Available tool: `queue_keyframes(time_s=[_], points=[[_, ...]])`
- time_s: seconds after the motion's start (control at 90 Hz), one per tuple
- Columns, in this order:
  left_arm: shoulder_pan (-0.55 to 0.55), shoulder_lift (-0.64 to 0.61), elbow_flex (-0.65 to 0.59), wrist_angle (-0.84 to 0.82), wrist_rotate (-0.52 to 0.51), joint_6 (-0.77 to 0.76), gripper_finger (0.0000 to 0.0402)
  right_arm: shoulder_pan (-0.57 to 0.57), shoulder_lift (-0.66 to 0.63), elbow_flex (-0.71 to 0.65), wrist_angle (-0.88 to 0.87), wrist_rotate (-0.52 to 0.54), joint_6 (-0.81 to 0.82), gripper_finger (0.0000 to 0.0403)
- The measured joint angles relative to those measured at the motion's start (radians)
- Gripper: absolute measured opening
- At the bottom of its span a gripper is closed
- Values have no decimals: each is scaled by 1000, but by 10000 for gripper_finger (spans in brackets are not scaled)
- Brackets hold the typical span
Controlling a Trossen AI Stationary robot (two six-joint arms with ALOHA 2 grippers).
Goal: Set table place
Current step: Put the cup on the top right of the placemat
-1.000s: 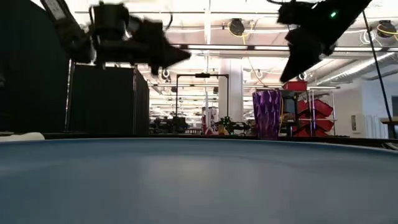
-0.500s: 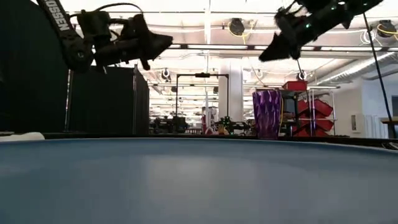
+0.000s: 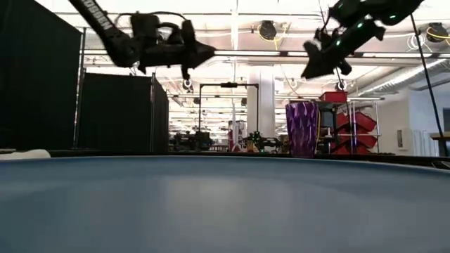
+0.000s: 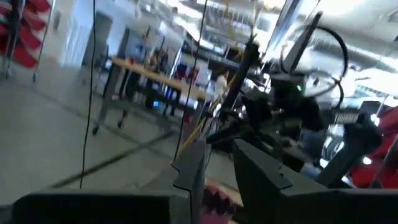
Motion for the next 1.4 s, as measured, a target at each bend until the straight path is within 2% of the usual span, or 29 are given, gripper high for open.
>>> queue_keyframes(time_s=[0.167, 0.356, 0.533, 0.644, 0.944, 1.156, 1.311, 1.4], points=[[0, 55, 21, -29, 5, 2, 68, -81, 125, 176, -242, 0, -49, 150], [0, 117, 21, -28, 9, -4, 68, -130, 251, 330, -401, -1, -35, 210], [-18, 173, 21, -30, 42, -6, 68, -129, 352, 359, -507, -66, -26, 251], [-34, 186, 21, -25, 66, -1, 68, -112, 372, 360, -533, -79, -33, 268], [-48, 190, 21, -29, 67, 31, 68, -111, 350, 361, -517, -158, -30, 279], [-48, 190, 21, -29, 67, 31, 68, -93, 346, 361, -530, -308, -9, 279], [-48, 190, 21, -29, 67, 31, 68, -70, 344, 361, -574, -305, -37, 279], [-48, 190, 21, -29, 67, 31, 68, -56, 344, 361, -582, -225, -48, 279]])
